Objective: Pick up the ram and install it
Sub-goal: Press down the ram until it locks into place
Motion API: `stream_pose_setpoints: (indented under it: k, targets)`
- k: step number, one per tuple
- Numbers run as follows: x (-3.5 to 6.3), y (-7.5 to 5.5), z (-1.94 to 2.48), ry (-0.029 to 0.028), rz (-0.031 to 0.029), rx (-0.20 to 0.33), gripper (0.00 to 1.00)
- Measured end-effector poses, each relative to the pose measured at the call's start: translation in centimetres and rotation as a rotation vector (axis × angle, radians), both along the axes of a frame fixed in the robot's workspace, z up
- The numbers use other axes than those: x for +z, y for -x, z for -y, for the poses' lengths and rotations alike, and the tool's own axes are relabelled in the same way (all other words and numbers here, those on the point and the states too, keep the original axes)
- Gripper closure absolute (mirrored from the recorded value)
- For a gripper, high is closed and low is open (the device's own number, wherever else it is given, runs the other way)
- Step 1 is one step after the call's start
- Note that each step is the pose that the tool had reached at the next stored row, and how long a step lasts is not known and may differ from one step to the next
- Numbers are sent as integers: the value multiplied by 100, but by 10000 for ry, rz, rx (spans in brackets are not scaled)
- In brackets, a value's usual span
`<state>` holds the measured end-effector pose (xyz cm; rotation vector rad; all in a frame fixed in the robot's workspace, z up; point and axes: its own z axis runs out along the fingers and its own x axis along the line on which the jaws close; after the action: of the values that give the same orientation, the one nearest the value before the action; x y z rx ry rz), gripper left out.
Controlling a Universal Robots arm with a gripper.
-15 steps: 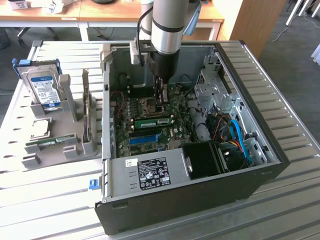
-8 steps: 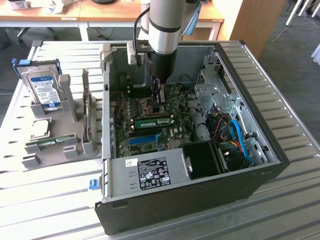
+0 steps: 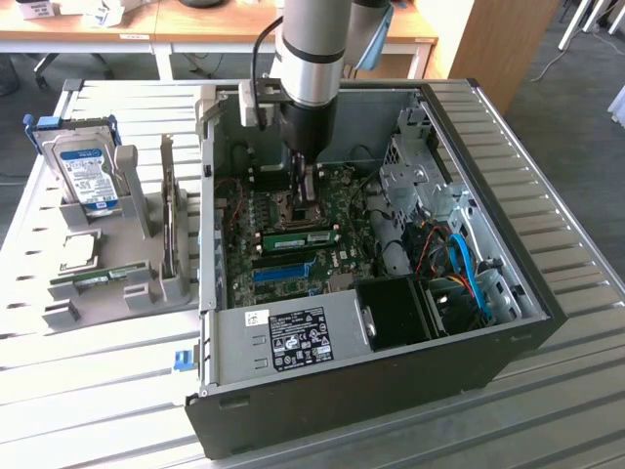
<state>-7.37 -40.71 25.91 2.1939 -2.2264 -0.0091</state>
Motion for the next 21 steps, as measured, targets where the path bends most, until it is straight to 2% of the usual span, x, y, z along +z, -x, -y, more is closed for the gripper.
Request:
stream_pose_setpoints:
  k: [9,21]
  targets:
    - [0,186,0,0,1,-1,89]
    - [-11,188,0,-1,1,1,89]
